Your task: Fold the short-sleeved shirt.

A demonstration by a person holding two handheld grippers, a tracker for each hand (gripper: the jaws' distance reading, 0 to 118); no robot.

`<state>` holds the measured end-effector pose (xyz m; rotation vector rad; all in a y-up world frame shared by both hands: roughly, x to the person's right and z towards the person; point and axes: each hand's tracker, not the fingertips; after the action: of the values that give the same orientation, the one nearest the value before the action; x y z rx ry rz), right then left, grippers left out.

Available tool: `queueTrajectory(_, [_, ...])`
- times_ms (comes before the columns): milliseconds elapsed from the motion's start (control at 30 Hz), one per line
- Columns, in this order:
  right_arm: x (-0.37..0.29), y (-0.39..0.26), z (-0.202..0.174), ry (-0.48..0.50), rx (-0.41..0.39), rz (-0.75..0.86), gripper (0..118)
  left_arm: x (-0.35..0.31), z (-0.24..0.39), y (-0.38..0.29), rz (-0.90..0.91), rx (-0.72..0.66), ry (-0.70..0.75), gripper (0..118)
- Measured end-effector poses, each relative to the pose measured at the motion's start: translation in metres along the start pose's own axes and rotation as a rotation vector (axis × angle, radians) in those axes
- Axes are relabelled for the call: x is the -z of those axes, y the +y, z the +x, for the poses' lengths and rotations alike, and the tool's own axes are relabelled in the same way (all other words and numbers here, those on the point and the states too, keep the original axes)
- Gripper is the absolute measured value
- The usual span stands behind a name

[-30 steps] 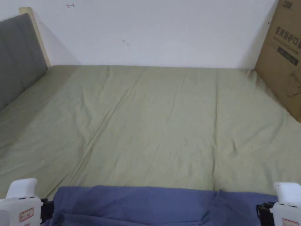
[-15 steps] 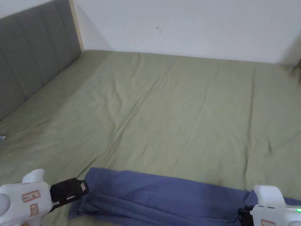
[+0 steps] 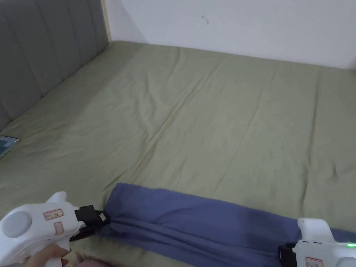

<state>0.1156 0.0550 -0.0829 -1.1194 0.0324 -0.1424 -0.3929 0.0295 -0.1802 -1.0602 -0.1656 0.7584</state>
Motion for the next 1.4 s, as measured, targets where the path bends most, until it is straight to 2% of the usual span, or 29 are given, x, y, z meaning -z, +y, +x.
queueTrajectory(67, [-0.002, -0.001, 0.005, 0.009, 0.02, 0.0, 0, -0.009, 0.012, 0.006, 0.0, 0.008, 0.002, 8])
queueTrajectory(200, [-0.011, -0.005, 0.014, -0.008, 0.044, 0.008, 0, -0.034, 0.057, 0.01, 0.068, 0.113, -0.071, 8])
queueTrajectory(333, [-0.025, -0.01, 0.027, -0.01, 0.097, 0.037, 0, -0.042, 0.129, 0.001, 0.081, 0.285, -0.161, 8])
queueTrajectory(500, [-0.037, -0.021, 0.057, -0.037, 0.159, 0.067, 0, -0.013, 0.229, -0.054, -0.062, 0.562, -0.278, 8])
queueTrajectory(667, [-0.045, -0.04, 0.081, -0.053, 0.237, 0.07, 0, 0.064, 0.268, -0.127, -0.273, 0.831, -0.288, 8])
queueTrajectory(700, [-0.047, -0.046, 0.086, -0.058, 0.25, 0.068, 0, 0.081, 0.27, -0.142, -0.302, 0.866, -0.265, 11])
queueTrajectory(733, [-0.048, -0.05, 0.09, -0.063, 0.262, 0.065, 0, 0.099, 0.262, -0.153, -0.333, 0.897, -0.265, 22])
queueTrajectory(767, [-0.049, -0.056, 0.094, -0.066, 0.279, 0.06, 0, 0.12, 0.257, -0.164, -0.376, 0.916, -0.261, 42])
queueTrajectory(800, [-0.05, -0.06, 0.099, -0.068, 0.296, 0.056, 0, 0.135, 0.253, -0.173, -0.396, 0.905, -0.186, 73])
queueTrajectory(833, [-0.052, -0.063, 0.102, -0.07, 0.31, 0.051, 0, 0.144, 0.25, -0.177, -0.411, 0.901, -0.128, 86])
queueTrajectory(867, [-0.054, -0.067, 0.104, -0.072, 0.323, 0.049, 0, 0.14, 0.247, -0.183, -0.399, 0.882, -0.097, 85])
queueTrajectory(967, [-0.064, -0.075, 0.111, -0.086, 0.347, 0.056, 0, 0.116, 0.253, -0.163, -0.345, 0.771, -0.226, 86])
queueTrajectory(1033, [-0.068, -0.078, 0.112, -0.087, 0.36, 0.07, 0, 0.097, 0.251, -0.147, -0.342, 0.704, -0.288, 82])
queueTrajectory(1067, [-0.069, -0.077, 0.113, -0.087, 0.364, 0.071, 0, 0.09, 0.25, -0.137, -0.312, 0.675, -0.321, 70])
queueTrajectory(1133, [-0.071, -0.078, 0.112, -0.088, 0.364, 0.081, 0, 0.071, 0.25, -0.127, -0.245, 0.643, -0.336, 7])
queueTrajectory(1167, [-0.071, -0.078, 0.11, -0.089, 0.362, 0.083, 0, 0.068, 0.247, -0.122, -0.213, 0.64, -0.308, 1])
queueTrajectory(1233, [-0.069, -0.077, 0.11, -0.091, 0.354, 0.089, 0, 0.073, 0.236, -0.116, -0.138, 0.632, -0.191, 0])
queueTrajectory(1300, [-0.067, -0.076, 0.107, -0.079, 0.352, 0.088, 0, 0.088, 0.224, -0.119, -0.21, 0.603, -0.112, 0])
queueTrajectory(1400, [-0.062, -0.075, 0.106, -0.064, 0.347, 0.085, 0, 0.104, 0.213, -0.138, -0.309, 0.546, -0.119, 0])
